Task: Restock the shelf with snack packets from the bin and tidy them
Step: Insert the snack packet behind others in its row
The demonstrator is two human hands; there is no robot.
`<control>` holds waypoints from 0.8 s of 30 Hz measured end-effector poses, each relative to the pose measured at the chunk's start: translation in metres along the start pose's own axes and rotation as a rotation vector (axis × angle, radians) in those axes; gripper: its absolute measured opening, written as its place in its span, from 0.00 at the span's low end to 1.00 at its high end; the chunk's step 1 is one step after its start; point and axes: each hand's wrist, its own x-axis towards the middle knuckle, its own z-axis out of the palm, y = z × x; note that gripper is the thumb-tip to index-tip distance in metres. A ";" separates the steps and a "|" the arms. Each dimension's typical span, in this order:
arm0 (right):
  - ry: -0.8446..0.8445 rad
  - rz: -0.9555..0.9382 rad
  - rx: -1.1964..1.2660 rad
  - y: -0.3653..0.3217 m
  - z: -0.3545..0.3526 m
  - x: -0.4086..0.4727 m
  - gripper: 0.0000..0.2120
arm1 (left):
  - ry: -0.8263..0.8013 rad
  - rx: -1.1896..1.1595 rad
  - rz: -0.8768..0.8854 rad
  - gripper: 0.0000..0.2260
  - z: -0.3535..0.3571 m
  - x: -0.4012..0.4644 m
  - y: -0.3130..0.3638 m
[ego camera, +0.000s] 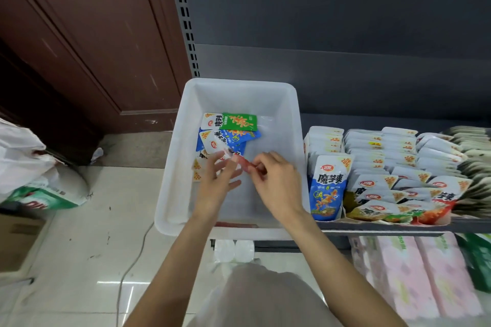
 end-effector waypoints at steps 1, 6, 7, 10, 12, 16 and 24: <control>0.057 -0.074 0.000 -0.001 0.000 -0.004 0.06 | -0.006 -0.105 0.021 0.14 0.004 -0.002 -0.001; 0.034 -0.290 0.060 0.001 -0.003 -0.025 0.08 | 0.019 -0.213 0.153 0.13 0.002 -0.004 -0.004; -0.010 -0.274 0.078 0.002 -0.006 -0.029 0.11 | 0.027 -0.199 0.175 0.14 0.001 -0.003 -0.004; -0.043 -0.186 0.182 0.003 -0.024 -0.033 0.14 | 0.043 -0.149 0.220 0.14 0.000 -0.007 0.004; 0.001 -0.129 0.234 0.007 -0.044 -0.032 0.14 | 0.033 -0.057 0.271 0.13 0.003 -0.017 0.014; 0.031 0.056 0.424 0.022 -0.105 -0.035 0.24 | -0.233 0.252 0.408 0.09 0.027 -0.048 0.038; 0.089 0.123 0.416 0.110 -0.222 -0.098 0.13 | -0.730 0.735 0.665 0.08 0.146 -0.099 0.005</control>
